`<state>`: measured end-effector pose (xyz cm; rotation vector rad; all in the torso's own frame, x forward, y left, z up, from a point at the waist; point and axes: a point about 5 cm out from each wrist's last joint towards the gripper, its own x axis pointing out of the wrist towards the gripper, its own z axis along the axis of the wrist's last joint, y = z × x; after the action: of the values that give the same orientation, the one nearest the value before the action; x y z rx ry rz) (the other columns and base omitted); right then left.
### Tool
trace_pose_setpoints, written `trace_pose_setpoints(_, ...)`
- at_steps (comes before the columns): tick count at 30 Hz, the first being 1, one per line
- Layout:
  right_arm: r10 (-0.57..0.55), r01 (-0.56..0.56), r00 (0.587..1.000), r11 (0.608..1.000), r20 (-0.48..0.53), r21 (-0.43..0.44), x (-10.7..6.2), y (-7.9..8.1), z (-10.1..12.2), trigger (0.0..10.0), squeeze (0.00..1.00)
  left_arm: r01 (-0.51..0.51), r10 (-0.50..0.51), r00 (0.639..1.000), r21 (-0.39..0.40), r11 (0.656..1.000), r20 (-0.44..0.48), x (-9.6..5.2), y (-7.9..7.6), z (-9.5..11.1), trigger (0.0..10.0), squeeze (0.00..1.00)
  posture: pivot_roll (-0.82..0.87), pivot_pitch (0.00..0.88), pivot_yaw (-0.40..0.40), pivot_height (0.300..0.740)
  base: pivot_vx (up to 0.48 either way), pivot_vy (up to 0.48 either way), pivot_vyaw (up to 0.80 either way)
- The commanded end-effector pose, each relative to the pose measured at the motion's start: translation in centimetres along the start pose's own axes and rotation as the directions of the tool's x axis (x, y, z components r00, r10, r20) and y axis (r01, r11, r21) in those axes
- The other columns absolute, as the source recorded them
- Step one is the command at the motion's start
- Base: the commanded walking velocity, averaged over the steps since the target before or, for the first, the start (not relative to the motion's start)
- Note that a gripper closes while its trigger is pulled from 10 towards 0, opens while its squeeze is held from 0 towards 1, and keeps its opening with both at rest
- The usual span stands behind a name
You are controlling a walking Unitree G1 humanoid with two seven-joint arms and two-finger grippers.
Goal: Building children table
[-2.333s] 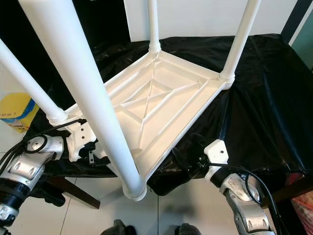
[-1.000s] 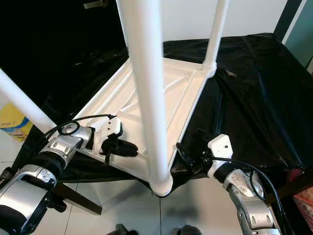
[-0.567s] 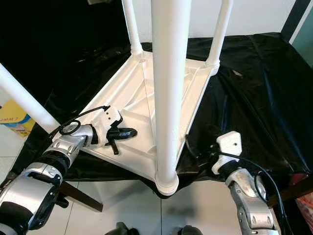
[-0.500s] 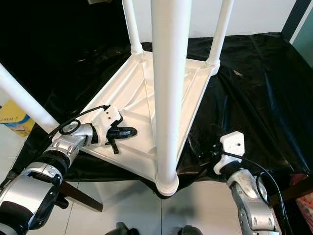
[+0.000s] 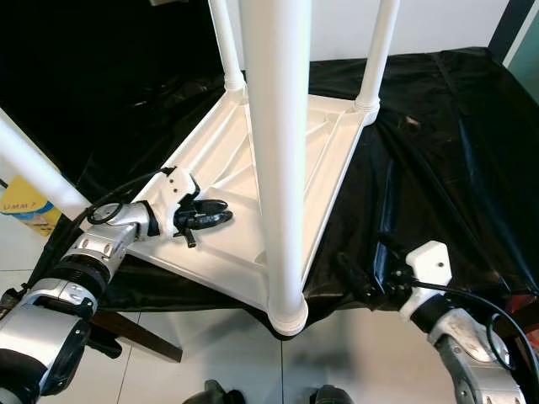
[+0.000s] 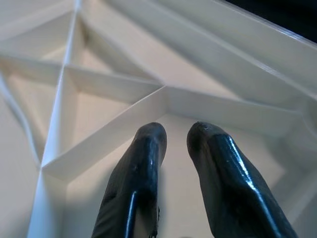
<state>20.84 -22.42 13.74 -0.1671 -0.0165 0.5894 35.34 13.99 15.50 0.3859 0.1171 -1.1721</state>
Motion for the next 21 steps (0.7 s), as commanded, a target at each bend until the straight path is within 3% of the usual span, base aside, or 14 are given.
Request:
trace_pose_setpoints(1, 0.056, -0.056, 0.998, 0.998, -0.021, 0.014, -0.2, 0.4, 0.0, 10.0, 0.00, 0.123, -0.123, 0.992, -0.001, 0.992, -0.001, -0.9, -0.5, -0.1, 10.0, 0.00, -0.20, 0.084, 0.118, 0.740, 0.000, 0.000, 0.00)
trace_pose_setpoints(3, 0.162, -0.161, 0.985, 0.987, -0.060, 0.013, -0.7, 0.6, 0.4, 10.0, 0.00, 0.130, -0.130, 0.991, 0.014, 0.991, 0.016, -2.1, -0.4, 0.6, 10.0, 0.00, -0.19, 0.084, 0.116, 0.740, 0.000, 0.000, 0.00)
trace_pose_setpoints(7, 0.237, -0.237, 0.968, 0.971, -0.080, 0.009, -1.1, 0.9, 0.8, 10.0, 0.00, 0.135, -0.136, 0.990, 0.014, 0.991, 0.036, -3.0, -0.5, 1.2, 10.0, 0.00, -0.19, 0.084, 0.117, 0.740, 0.000, 0.000, 0.00)
trace_pose_setpoints(8, 0.336, -0.335, 0.937, 0.942, -0.100, 0.018, -1.6, 1.3, 1.4, 10.0, 0.00, 0.122, -0.121, 0.991, -0.002, 0.993, 0.060, -3.9, -0.3, 1.8, 10.0, 0.00, -0.18, 0.083, 0.121, 0.740, 0.000, 0.000, 0.00)
trace_pose_setpoints(11, 0.382, -0.382, 0.918, 0.924, -0.107, 0.028, -1.9, 1.5, 1.8, 10.0, 0.00, 0.115, -0.115, 0.991, -0.007, 0.993, 0.065, -4.3, -0.3, 2.0, 10.0, 0.00, -0.18, 0.083, 0.121, 0.740, 0.000, 0.000, 0.00)
trace_pose_setpoints(12, 0.473, -0.472, 0.873, 0.881, -0.121, 0.043, -2.2, 2.1, 2.4, 10.0, 0.00, 0.113, -0.112, 0.991, -0.006, 0.994, 0.067, -4.8, -0.4, 2.3, 10.0, 0.00, -0.18, 0.083, 0.129, 0.740, 0.000, 0.000, 0.00)
trace_pose_setpoints(14, 0.473, -0.472, 0.873, 0.881, -0.121, 0.043, -2.2, 2.1, 2.4, 10.0, 0.00, 0.113, -0.112, 0.991, -0.006, 0.994, 0.067, -4.8, -0.4, 2.3, 10.0, 0.00, -0.18, 0.083, 0.129, 0.740, 0.000, 0.000, 0.00)
trace_pose_setpoints(18, 0.599, -0.596, 0.793, 0.801, -0.111, 0.060, -2.0, 3.2, 3.6, 10.0, 0.00, 0.123, -0.122, 0.991, 0.002, 0.992, 0.054, -5.5, -0.4, 2.7, 10.0, 0.00, -0.17, 0.084, 0.138, 0.740, 0.000, 0.000, 0.00)
trace_pose_setpoints(21, 0.640, -0.637, 0.763, 0.768, -0.093, 0.058, -1.5, 3.8, 4.1, 10.0, 0.00, 0.120, -0.120, 0.991, 0.000, 0.993, 0.051, -5.7, -0.5, 3.0, 10.0, 0.00, -0.16, 0.084, 0.141, 0.740, 0.000, 0.000, 0.00)
